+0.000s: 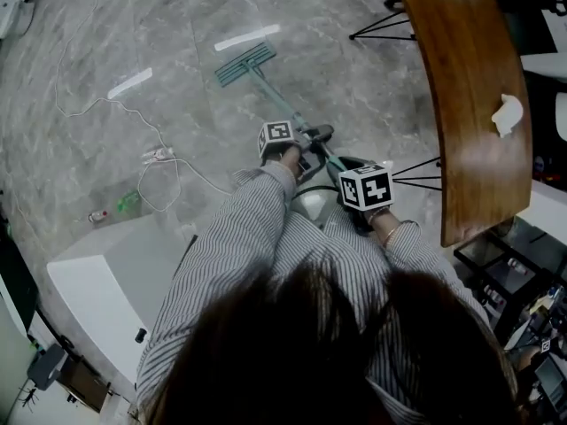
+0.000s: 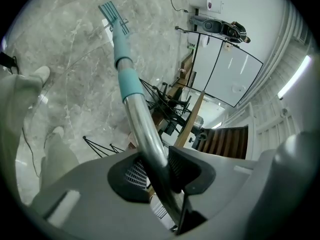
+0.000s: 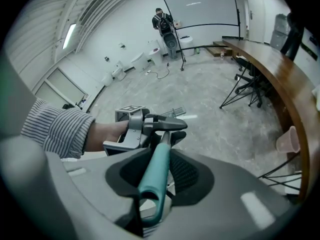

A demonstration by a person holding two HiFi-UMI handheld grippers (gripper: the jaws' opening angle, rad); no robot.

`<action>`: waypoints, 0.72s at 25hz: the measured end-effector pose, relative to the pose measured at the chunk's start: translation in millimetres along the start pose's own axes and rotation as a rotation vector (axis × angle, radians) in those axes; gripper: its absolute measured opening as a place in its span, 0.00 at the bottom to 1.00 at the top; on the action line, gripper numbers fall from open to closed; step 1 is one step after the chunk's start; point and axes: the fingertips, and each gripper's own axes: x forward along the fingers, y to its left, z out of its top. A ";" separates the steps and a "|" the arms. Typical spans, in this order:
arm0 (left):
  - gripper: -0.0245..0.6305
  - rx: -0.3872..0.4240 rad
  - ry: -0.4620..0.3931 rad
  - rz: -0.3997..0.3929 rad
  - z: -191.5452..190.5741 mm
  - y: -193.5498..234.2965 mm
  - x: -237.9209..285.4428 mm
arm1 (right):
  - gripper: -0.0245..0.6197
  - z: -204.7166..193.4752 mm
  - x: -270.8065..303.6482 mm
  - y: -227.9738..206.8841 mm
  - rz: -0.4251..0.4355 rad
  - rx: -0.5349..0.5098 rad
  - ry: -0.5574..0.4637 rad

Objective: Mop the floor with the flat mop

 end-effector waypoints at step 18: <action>0.20 -0.020 -0.158 -0.116 -206.1 101.0 120.4 | 0.22 -209.7 -108.4 -138.3 0.070 -0.191 0.103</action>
